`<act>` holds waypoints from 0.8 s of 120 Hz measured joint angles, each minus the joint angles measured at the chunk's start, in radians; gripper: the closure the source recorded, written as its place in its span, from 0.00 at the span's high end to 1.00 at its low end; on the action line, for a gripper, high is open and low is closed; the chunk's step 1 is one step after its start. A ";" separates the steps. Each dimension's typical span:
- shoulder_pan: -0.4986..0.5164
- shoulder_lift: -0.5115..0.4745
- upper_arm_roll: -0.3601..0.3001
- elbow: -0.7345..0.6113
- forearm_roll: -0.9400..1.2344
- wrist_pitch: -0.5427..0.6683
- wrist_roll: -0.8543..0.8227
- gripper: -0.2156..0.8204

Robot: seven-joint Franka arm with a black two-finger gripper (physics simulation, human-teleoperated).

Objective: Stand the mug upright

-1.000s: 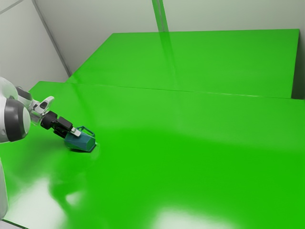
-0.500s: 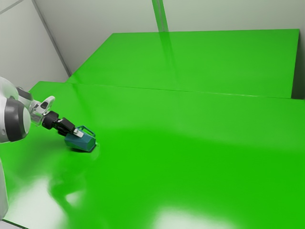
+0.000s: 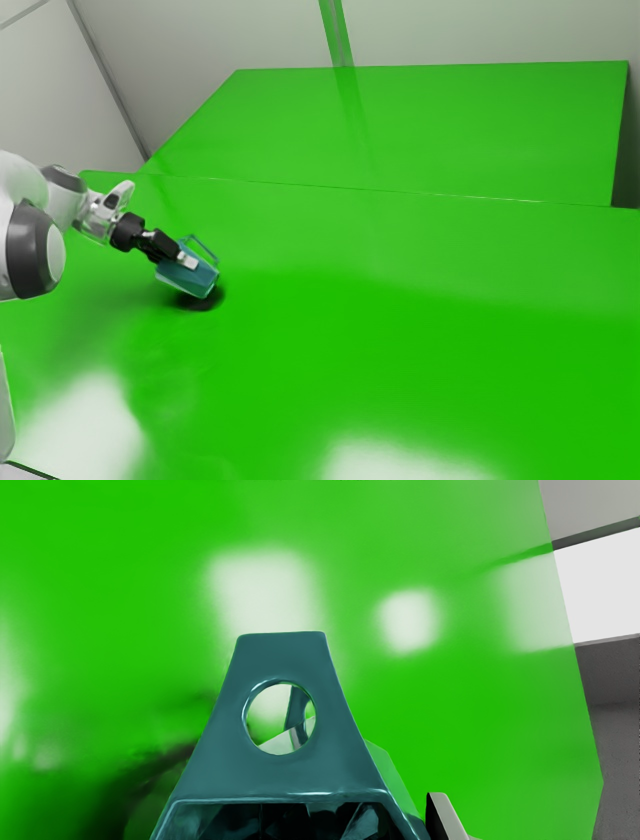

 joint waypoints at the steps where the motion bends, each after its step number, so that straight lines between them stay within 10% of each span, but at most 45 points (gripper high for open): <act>1: -0.002 -0.002 -0.002 0.000 0.000 0.001 -0.001 0.07; 27: -0.104 -0.095 -0.064 0.005 0.074 0.070 -0.038 0.05; 58: -0.119 -0.217 -0.293 0.001 0.503 0.304 -0.149 0.04; 96: -0.143 -0.241 -0.370 -0.067 0.782 0.550 -0.290 0.04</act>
